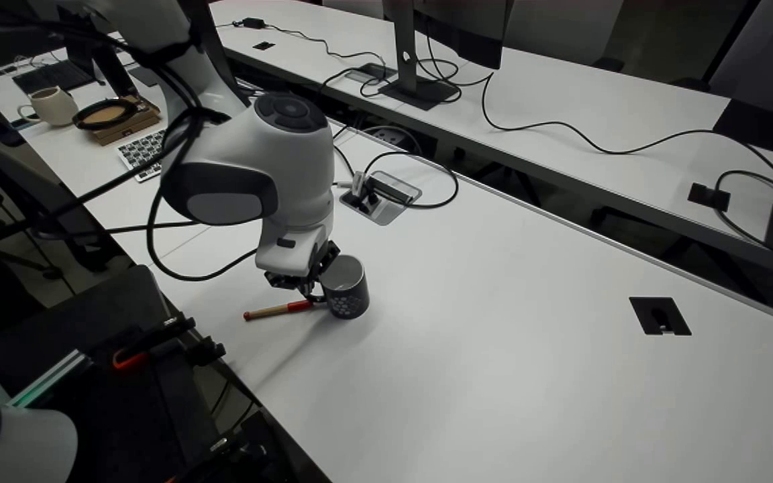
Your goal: Turn the mug around using the handle
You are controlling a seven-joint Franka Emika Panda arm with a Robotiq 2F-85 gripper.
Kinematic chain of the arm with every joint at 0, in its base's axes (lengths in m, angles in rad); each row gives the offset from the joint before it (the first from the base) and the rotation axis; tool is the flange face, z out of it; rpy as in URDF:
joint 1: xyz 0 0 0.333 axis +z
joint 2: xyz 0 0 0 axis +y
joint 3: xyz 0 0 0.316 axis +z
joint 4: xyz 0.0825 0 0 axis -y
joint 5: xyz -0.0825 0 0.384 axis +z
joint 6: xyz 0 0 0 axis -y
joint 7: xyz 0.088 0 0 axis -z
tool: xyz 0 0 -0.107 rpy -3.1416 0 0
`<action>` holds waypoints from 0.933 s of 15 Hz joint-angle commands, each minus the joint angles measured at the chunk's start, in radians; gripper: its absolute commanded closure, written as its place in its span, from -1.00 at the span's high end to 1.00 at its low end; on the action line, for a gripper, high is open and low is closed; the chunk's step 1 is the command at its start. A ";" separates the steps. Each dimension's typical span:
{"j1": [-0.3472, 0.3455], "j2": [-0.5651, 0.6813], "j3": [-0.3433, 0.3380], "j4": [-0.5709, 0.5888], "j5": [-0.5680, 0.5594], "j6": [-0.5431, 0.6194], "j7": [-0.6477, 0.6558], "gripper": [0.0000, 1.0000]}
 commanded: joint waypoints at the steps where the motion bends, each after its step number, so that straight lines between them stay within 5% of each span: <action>1: 0.015 -0.020 -0.001 -0.009 0.004 0.016 -0.022 -1.00; 14: 0.113 -0.018 -0.059 0.004 -0.070 0.019 -0.014 -1.00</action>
